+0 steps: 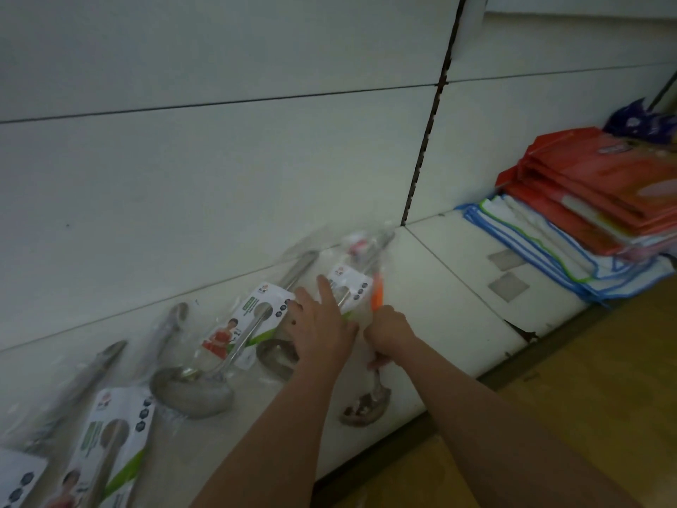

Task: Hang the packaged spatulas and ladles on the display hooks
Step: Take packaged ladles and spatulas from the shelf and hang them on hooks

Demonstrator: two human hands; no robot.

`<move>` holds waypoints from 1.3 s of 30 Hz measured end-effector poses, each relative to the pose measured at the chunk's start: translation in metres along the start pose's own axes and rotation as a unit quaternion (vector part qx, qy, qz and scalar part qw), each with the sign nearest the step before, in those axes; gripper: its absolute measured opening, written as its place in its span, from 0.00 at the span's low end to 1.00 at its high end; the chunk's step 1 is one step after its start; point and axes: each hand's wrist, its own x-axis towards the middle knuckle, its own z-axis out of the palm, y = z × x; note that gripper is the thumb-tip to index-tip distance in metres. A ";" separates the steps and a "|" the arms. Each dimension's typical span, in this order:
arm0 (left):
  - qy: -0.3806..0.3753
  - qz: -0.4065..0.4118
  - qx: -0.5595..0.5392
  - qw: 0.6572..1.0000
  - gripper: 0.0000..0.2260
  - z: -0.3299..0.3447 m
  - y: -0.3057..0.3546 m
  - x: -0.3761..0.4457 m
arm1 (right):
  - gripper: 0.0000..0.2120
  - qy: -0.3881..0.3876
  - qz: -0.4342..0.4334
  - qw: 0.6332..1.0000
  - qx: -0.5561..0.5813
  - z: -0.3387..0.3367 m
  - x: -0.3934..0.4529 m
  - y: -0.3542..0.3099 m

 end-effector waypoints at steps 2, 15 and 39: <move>-0.005 -0.024 -0.033 0.999 0.39 -0.006 -0.006 0.002 | 0.17 0.035 0.022 0.999 0.002 -0.006 -0.001 0.001; 0.068 0.065 -0.351 0.931 0.24 -0.046 0.040 -0.003 | 0.05 -0.072 -0.092 0.988 0.103 -0.061 -0.061 -0.002; 0.101 0.061 -0.549 0.828 0.12 -0.244 -0.063 -0.069 | 0.09 -0.173 -0.346 0.921 -0.040 -0.003 -0.168 -0.144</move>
